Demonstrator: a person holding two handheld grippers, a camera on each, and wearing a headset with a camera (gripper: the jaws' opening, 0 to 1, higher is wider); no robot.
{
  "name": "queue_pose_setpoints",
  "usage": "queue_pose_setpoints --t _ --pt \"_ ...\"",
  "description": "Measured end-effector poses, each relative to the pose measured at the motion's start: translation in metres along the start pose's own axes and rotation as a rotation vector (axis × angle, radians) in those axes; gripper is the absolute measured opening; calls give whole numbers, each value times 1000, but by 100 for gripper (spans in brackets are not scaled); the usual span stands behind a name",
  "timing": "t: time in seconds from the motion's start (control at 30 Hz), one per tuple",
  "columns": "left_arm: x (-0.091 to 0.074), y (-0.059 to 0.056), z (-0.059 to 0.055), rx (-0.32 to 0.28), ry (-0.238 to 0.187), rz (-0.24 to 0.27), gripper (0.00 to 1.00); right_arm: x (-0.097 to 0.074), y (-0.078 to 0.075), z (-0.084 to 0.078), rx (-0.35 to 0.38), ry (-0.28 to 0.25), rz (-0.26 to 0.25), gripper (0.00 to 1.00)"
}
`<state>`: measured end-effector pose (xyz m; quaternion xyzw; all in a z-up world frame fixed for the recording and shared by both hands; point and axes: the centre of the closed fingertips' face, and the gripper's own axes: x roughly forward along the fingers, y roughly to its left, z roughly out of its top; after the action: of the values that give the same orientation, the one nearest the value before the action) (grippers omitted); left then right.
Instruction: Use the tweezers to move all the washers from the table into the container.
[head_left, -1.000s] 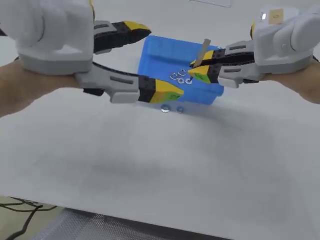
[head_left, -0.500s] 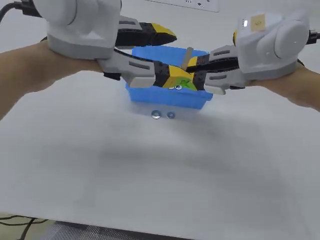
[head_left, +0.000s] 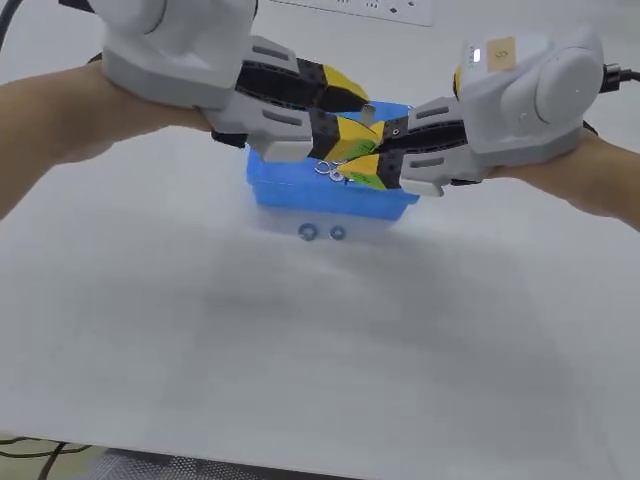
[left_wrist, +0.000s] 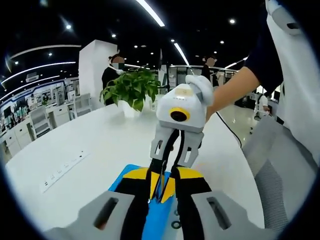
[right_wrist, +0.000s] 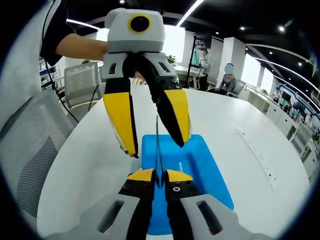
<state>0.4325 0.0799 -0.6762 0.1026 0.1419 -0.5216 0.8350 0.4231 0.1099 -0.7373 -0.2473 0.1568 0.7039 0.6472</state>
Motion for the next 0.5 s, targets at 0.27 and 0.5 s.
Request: queue_pose_setpoints --t 0.27,0.5 --pt "1 -3 -1 22 18 -34 14 0 3 0 -5 5 8 9" --pt "0 -4 -2 69 34 -36 7 0 4 1 -13 6 13 8"
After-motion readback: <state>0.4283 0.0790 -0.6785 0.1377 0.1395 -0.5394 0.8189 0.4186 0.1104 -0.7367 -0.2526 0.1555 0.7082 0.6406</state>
